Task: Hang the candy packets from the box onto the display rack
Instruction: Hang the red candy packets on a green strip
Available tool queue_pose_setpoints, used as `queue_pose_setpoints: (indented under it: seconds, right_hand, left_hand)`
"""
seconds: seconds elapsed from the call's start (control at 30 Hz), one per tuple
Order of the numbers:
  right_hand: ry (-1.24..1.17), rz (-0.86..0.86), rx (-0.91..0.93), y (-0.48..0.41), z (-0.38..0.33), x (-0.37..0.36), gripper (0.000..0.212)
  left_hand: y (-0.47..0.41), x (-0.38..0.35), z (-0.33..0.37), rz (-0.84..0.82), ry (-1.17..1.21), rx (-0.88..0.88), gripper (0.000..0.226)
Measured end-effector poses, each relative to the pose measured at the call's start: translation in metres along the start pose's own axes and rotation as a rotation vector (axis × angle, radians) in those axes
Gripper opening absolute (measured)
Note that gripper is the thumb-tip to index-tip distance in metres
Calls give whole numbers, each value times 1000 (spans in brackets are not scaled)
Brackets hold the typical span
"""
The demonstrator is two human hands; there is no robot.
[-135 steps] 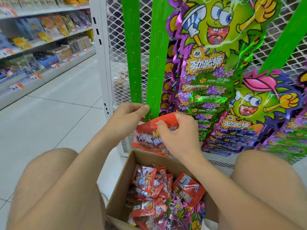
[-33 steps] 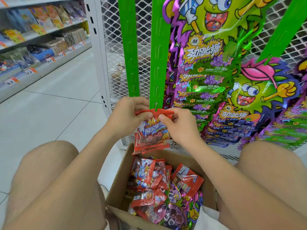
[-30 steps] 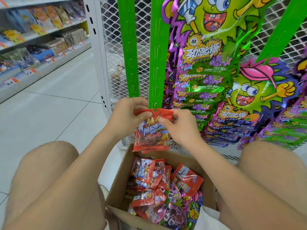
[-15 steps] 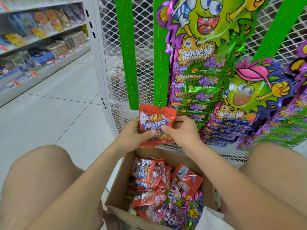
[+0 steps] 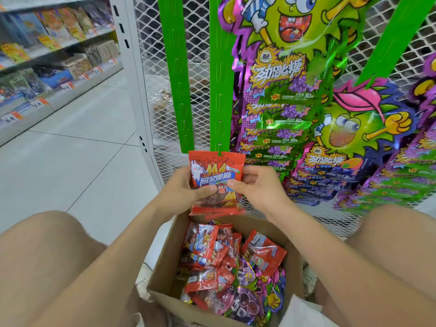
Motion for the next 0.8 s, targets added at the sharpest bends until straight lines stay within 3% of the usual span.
queue_pose_setpoints:
  seconds: [0.1,0.2,0.27,0.37,0.5,0.63,0.8]
  right_hand:
    - [287,15,129,0,-8,5,17]
    - [582,233,327,7,-20,4,41]
    - [441,290,400,12,-30,3,41]
    - [295,208,439,11,-38,0,21]
    - [250,98,465,5,-37,-6,10]
    - [238,72,475,4,-38,-11,6]
    - [241,70,496,3,-36,-13,8]
  left_hand:
    - [0,-1,1,10,-2,-13,43]
    - [1,1,4,6,-7,-12,44]
    - [2,4,11,-4,-17,-4,44]
    - [5,9,28,17,2,-44,36]
    - [6,22,42,81,84,-152,23]
    - [4,25,44,139,41,-141,7]
    - [4,26,45,188,-38,-175,4]
Point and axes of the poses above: each hand's wrist, its own y-axis away from the middle knuckle, its own x-axis out of the back of the hand, z = x × y, the point moved 1 cm from there along -y, towards the middle knuckle, and after that the axes turned 13 degrees about -y, right-handed, at the moved point
